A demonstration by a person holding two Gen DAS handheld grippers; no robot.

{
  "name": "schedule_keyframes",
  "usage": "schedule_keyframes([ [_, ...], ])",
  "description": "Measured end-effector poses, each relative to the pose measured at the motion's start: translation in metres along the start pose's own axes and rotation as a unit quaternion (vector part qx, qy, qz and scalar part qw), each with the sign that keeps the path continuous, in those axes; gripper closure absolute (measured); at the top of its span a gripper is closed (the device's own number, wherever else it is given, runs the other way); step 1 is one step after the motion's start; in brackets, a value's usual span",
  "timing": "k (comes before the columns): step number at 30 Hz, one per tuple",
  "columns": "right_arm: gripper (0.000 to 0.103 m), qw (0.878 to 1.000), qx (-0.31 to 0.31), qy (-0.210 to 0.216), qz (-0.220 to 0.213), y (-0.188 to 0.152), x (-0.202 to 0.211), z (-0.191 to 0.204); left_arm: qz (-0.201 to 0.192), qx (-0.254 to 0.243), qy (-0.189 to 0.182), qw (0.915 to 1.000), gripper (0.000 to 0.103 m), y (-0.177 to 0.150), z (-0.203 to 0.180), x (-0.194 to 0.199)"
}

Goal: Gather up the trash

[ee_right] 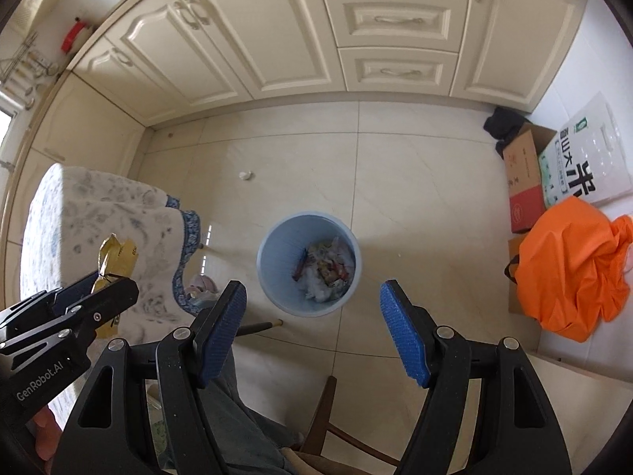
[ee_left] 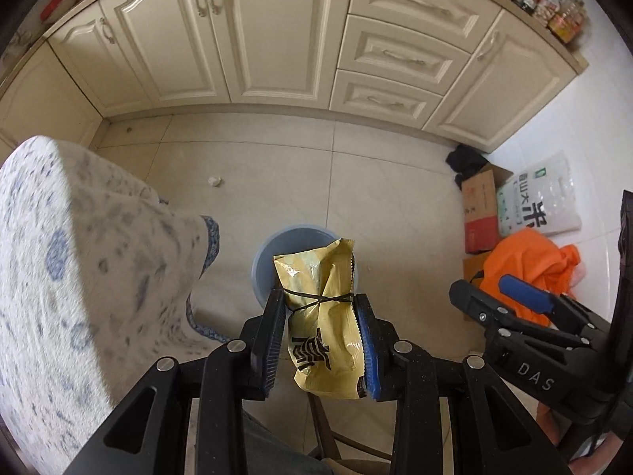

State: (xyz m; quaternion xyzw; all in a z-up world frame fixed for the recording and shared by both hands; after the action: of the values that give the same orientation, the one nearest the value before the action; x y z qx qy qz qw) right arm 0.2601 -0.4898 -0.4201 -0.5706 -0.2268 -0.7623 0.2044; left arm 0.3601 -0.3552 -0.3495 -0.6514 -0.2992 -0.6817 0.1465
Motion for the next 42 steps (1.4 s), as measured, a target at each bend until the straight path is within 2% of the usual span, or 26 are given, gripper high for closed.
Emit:
schedule_keyframes([
  [3, 0.031, 1.0, -0.012, 0.002, 0.013, 0.003, -0.011, -0.008, 0.009, -0.014, 0.012, 0.9998, 0.07, 0.011, -0.01, -0.013],
  [4, 0.031, 1.0, -0.014, 0.002, 0.019, 0.003, -0.016, -0.01, 0.012, -0.017, 0.021, 0.9996, 0.062, 0.015, -0.012, -0.016],
  [5, 0.031, 1.0, -0.016, -0.001, 0.024, 0.003, -0.021, -0.012, 0.013, -0.018, 0.031, 0.9993, 0.048, 0.018, -0.014, -0.02],
  [7, 0.031, 0.999, -0.018, -0.006, 0.03, 0.004, -0.027, -0.013, 0.004, -0.021, 0.038, 0.999, 0.033, 0.023, -0.016, -0.023],
  [8, 0.031, 0.999, -0.018, -0.006, 0.033, 0.003, -0.03, -0.013, 0.001, -0.023, 0.043, 0.9988, 0.032, 0.025, -0.016, -0.024],
  [17, 0.031, 0.999, -0.017, -0.007, 0.049, 0.001, -0.044, -0.013, 0.018, -0.02, 0.049, 0.9984, 0.032, 0.026, -0.015, -0.041],
  [29, 0.031, 0.999, -0.01, -0.011, 0.042, -0.001, -0.044, -0.005, 0.028, -0.008, 0.062, 0.9977, 0.032, 0.013, 0.0, -0.038],
  [33, 0.031, 1.0, 0.001, -0.008, 0.026, -0.002, -0.037, 0.003, 0.026, 0.007, 0.07, 0.9971, 0.032, 0.001, 0.007, -0.029],
  [38, 0.031, 0.999, 0.034, -0.008, -0.025, -0.004, -0.014, 0.022, 0.008, 0.025, 0.095, 0.9951, 0.032, -0.021, 0.017, -0.006],
  [42, 0.031, 0.996, 0.069, 0.011, -0.056, -0.013, 0.008, 0.045, -0.014, 0.066, 0.102, 0.9925, 0.032, -0.049, 0.025, 0.022],
])
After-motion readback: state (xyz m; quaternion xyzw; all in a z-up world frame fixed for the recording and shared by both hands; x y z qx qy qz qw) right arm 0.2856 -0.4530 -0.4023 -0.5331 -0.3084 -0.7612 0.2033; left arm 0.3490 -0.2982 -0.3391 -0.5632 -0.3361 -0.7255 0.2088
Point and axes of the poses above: each gripper's, at about its wrist camera, not at the fingertips, and x roughly against the way its jaws point, z to its left, y to its top, the point moved 10 cm from there along -x, roughly the way its jaws point, and after that the axes turned 14 degrees about -x, right-handed, at the moved point
